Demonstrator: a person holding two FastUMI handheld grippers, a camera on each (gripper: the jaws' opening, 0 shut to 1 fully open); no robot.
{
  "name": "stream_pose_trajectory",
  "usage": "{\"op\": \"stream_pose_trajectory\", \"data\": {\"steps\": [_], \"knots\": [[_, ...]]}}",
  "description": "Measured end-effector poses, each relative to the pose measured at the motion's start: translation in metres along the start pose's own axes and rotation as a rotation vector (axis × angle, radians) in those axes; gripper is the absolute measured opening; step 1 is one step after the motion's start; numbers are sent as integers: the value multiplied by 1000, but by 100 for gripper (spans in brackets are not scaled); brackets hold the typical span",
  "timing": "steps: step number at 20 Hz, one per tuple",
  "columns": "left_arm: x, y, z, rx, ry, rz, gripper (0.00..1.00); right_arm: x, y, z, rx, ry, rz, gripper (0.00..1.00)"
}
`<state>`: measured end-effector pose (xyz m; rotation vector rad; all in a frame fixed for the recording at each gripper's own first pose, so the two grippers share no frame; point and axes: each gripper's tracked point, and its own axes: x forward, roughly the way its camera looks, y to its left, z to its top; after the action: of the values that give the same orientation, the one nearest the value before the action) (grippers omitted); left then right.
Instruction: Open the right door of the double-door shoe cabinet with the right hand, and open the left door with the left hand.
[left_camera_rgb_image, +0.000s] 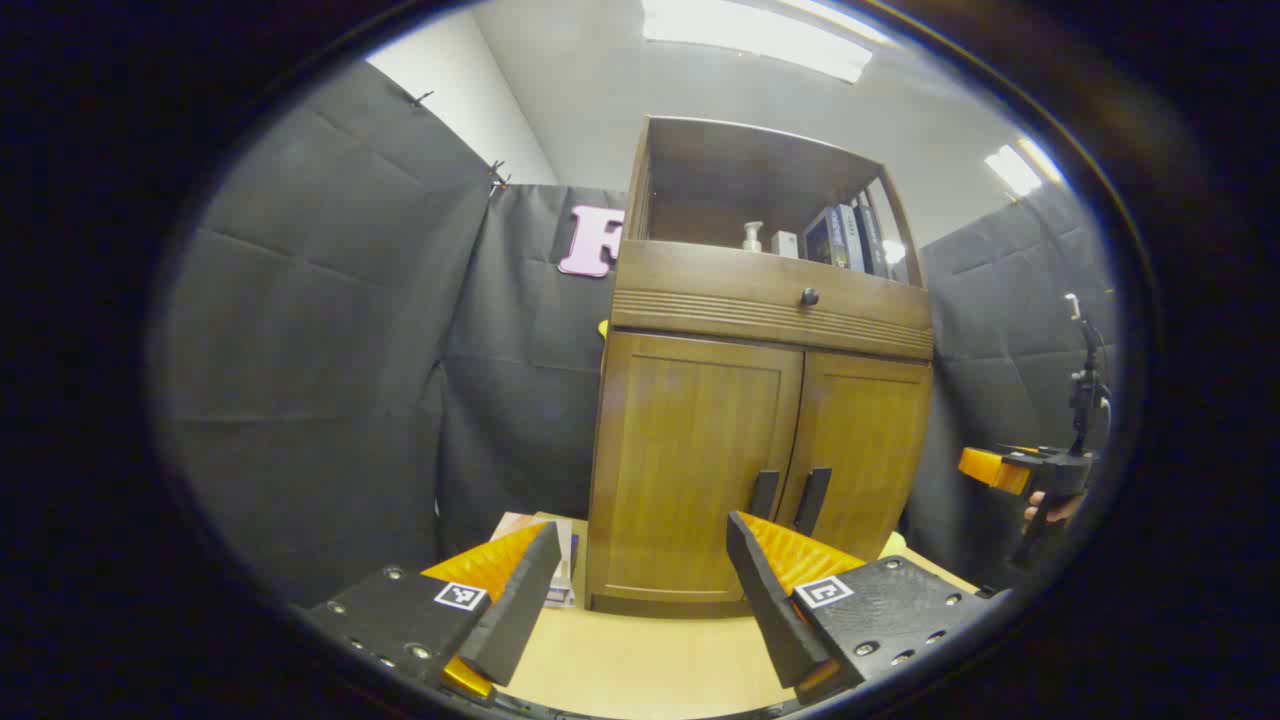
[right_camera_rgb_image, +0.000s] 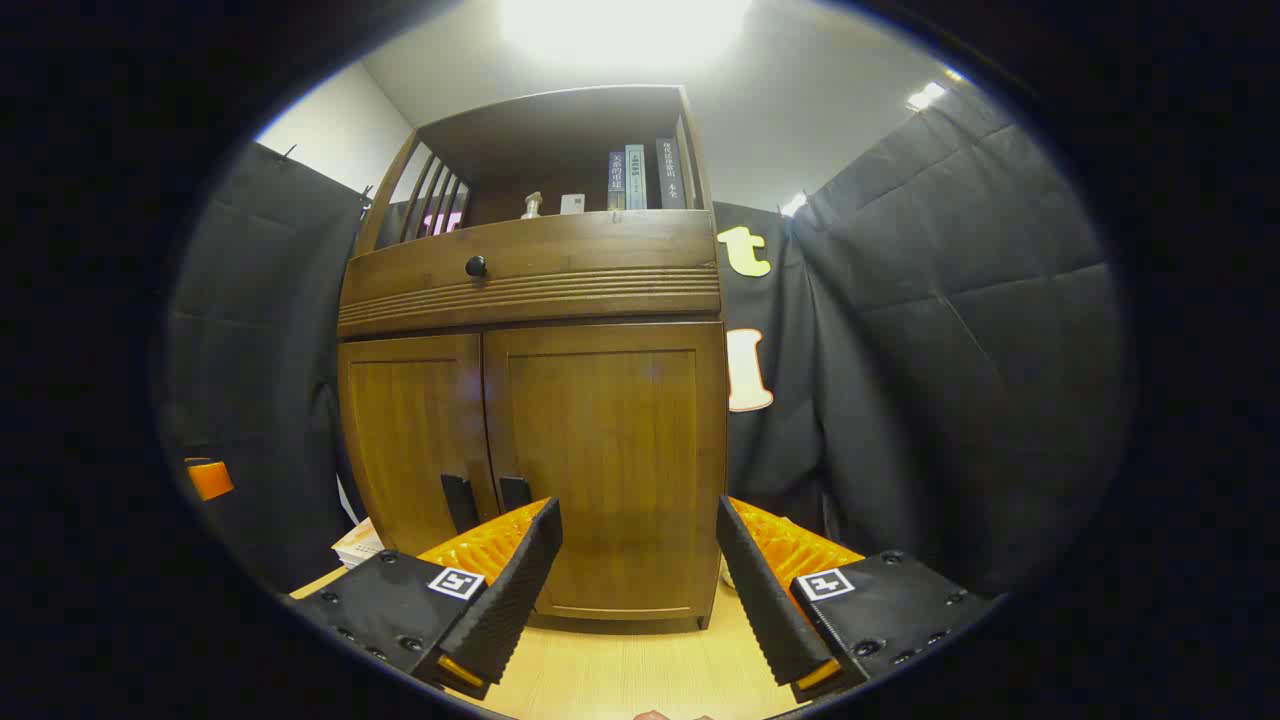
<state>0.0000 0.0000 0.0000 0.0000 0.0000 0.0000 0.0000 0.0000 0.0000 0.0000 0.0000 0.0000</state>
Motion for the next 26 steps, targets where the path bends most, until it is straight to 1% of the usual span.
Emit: {"op": "stream_pose_trajectory", "data": {"steps": [5,6,15,18,20,24,26], "knots": [[-4,-5,-13,33,23,2,95,2,7,-8,2,25,20,98],[-4,-5,-13,38,25,3,96,3,10,-9,0,31,26,98],[-6,-21,-35,73,59,-16,96,11,27,-18,-5,62,73,98],[-11,-30,-38,86,71,-13,95,22,38,-22,-13,73,96,97],[-15,-33,-41,97,74,-6,96,32,41,-25,-29,78,92,97],[-15,-35,-41,85,79,13,96,52,61,-34,-32,101,130,97],[-7,-32,-49,70,90,25,95,64,72,-34,-23,106,145,97]]}}
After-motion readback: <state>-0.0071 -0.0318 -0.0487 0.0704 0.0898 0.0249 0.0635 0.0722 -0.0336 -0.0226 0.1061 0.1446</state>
